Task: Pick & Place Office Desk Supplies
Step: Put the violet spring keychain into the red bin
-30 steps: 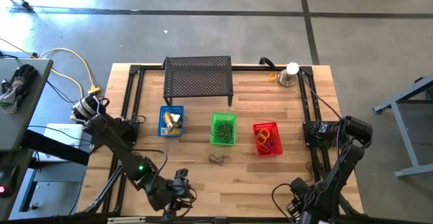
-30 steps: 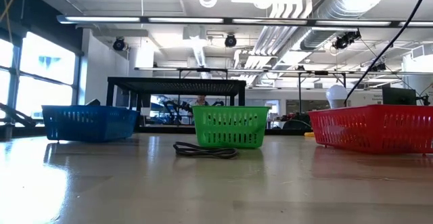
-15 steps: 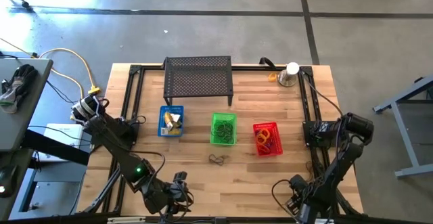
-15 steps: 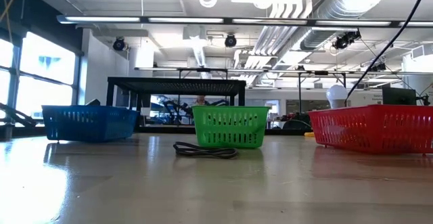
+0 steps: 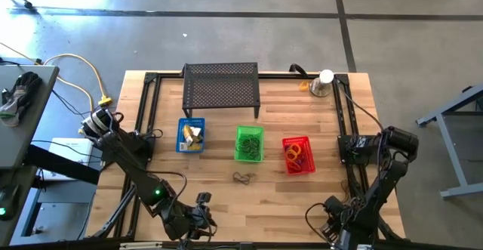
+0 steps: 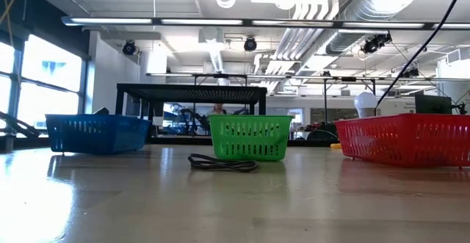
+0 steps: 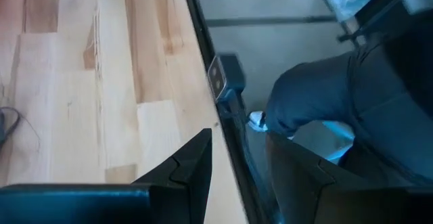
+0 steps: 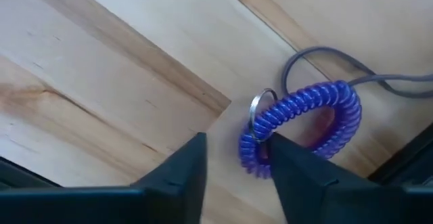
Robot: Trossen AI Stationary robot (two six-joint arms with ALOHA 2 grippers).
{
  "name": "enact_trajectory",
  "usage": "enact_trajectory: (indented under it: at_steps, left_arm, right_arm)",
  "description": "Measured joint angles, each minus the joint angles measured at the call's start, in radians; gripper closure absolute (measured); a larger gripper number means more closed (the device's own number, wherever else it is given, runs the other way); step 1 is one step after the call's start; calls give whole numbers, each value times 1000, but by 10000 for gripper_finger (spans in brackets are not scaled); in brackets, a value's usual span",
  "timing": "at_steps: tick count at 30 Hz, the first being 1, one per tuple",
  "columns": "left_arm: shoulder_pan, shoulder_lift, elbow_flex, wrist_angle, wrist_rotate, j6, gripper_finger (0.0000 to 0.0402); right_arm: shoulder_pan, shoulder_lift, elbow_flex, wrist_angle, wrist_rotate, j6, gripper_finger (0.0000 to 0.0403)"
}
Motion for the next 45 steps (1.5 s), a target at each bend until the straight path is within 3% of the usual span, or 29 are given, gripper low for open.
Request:
enact_trajectory:
  at_steps: [7, 12, 26, 30, 35, 40, 45]
  left_arm:
    - [0, 26, 0, -1, 2, 34, 270]
    - [0, 26, 0, 1, 3, 59, 270]
    - [3, 26, 0, -3, 6, 96, 270]
    - [3, 26, 0, -3, 6, 96, 270]
    - [5, 26, 0, -3, 5, 111, 270]
    - [5, 26, 0, 1, 5, 113, 270]
    - [5, 26, 0, 13, 5, 113, 270]
  right_arm:
    - [8, 1, 0, -1, -4, -26, 386]
    - [-10, -21, 38, -35, -10, -55, 392]
    - [-182, -35, 314, -405, 374, -461, 397]
    - [-239, -35, 345, -512, 541, -538, 398]
    - [-303, -68, 317, -527, 796, -634, 398]
    - [-406, -129, 193, -533, 798, -679, 398]
    - [-536, -201, 51, -364, 672, -754, 398]
